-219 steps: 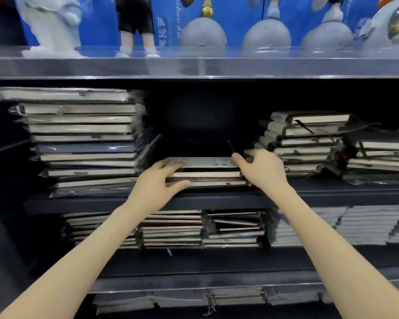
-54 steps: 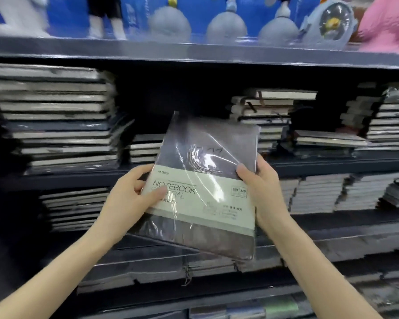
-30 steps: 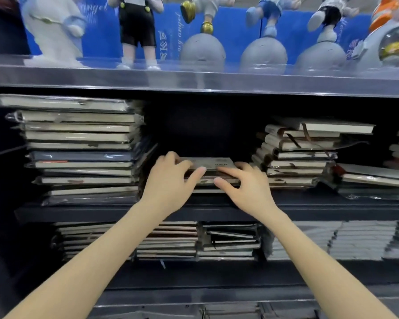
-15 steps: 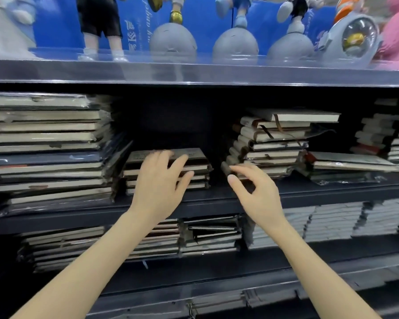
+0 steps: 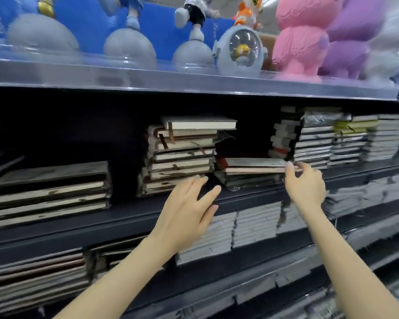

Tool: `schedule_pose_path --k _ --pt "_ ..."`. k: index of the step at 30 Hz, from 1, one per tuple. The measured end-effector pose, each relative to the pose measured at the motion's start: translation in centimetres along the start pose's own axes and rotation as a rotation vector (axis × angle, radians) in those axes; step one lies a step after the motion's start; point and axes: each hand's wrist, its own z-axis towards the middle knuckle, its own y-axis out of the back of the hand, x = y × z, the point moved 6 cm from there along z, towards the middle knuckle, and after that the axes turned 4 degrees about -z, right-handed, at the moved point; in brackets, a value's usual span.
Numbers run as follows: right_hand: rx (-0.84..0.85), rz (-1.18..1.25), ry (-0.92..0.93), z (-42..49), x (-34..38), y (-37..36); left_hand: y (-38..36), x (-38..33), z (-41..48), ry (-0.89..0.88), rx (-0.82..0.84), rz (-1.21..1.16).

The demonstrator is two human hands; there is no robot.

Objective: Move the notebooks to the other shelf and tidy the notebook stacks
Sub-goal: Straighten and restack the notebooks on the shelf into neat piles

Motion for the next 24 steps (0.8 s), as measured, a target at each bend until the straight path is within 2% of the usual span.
schedule_pose_path --k 6,11,14,16,17,21,24 --pt "0.539 0.379 -0.191 4.8 -0.9 -3.0 -5.1 -2.5 5.5 0.072 0.024 0.079" --pt "0.618 0.618 -0.274 6.3 -2.1 -3.1 -6.7 -3.0 6.9 0.319 -0.044 0.000" --pt "0.728 0.584 -0.152 5.3 -4.1 -0.5 -5.9 -3.5 7.0 0.495 -0.119 -0.114" --pt "0.829 0.549 -0.063 4.3 -4.9 1.4 -6.1 -4.5 7.2 0.587 -0.081 -0.290" --pt "0.862 0.541 -0.042 4.2 -5.1 1.8 -6.4 -5.0 7.4 0.638 -0.056 -0.452" --pt "0.917 0.679 -0.147 5.0 -5.4 1.3 -8.6 -6.3 8.5 1.059 -0.072 -1.154" --pt "0.917 0.706 -0.100 4.9 -5.9 0.9 -9.1 -5.9 9.0 1.251 -0.108 -1.268"
